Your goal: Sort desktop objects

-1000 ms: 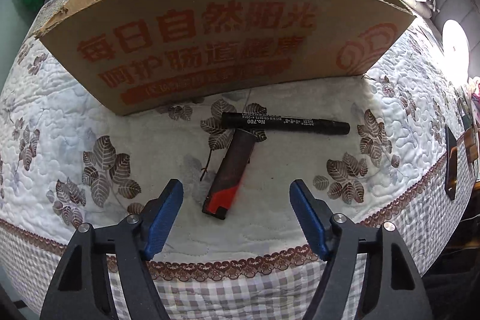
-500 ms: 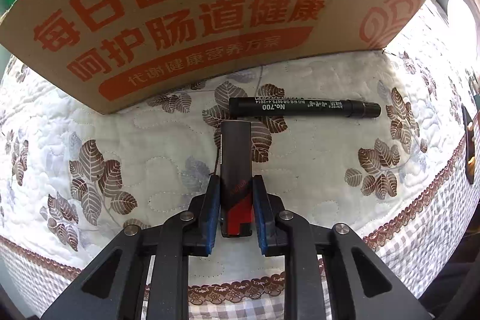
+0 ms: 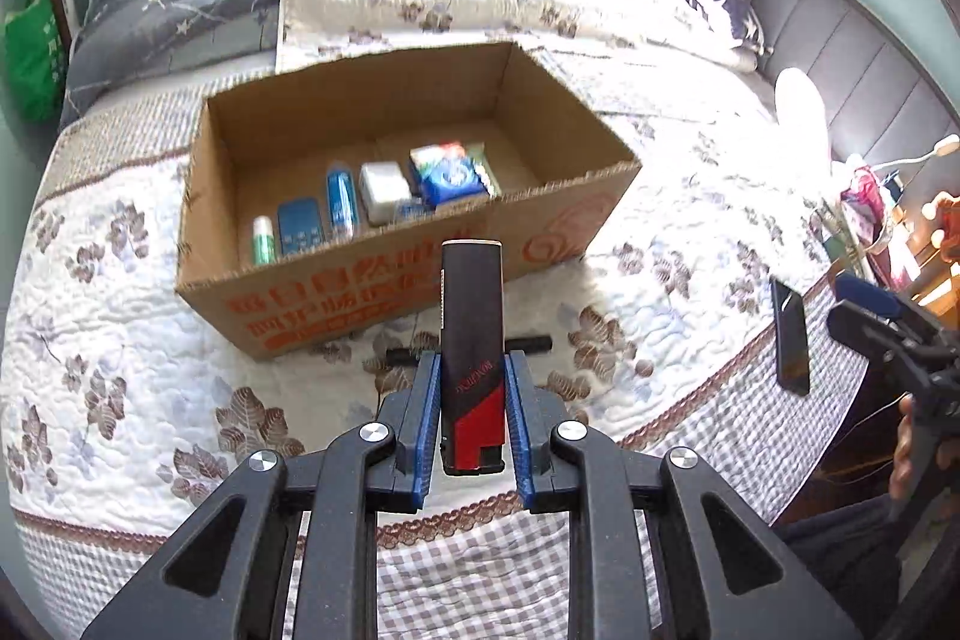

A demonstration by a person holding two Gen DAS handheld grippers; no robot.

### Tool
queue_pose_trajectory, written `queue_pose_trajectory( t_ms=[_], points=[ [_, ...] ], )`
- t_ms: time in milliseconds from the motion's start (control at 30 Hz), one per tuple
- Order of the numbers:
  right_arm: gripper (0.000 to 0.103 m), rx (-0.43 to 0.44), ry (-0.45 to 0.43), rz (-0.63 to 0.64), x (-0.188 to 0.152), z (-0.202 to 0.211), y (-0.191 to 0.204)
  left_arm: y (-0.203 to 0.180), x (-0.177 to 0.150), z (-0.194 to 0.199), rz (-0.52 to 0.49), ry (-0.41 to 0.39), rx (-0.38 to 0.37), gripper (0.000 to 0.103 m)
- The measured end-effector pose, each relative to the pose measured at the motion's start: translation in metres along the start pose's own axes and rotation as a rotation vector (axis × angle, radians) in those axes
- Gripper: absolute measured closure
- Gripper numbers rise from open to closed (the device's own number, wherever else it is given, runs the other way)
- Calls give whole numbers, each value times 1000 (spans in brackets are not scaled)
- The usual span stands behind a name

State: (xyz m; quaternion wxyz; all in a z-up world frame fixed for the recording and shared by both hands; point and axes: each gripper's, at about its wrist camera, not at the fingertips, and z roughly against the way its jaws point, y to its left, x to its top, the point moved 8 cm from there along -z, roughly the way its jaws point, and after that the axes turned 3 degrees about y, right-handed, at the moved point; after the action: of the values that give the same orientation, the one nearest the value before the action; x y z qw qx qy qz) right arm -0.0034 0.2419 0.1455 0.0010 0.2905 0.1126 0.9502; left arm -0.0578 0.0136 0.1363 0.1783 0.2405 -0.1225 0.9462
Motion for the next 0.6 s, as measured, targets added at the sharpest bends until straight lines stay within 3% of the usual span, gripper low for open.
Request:
queue_pose_trajectory(
  t_ms=[100, 200, 367, 467, 600],
  points=[
    [6, -3, 1, 5, 1, -1, 3, -11, 38, 17, -24, -75, 26, 0],
    [6, 11, 5, 4, 2, -2, 7, -4, 77, 18, -46, -72, 108, 0],
    [6, 40, -1, 5, 6, 0, 13, 22, 143, 6, 4, -79, 167, 0],
    [6, 33, -10, 11, 8, 2, 14, 47, 160, -32, 71, -6, 215, 0],
    [6, 41, -2, 8, 8, 1, 14, 77, 145, -99, 165, 137, 257, 0]
  ],
)
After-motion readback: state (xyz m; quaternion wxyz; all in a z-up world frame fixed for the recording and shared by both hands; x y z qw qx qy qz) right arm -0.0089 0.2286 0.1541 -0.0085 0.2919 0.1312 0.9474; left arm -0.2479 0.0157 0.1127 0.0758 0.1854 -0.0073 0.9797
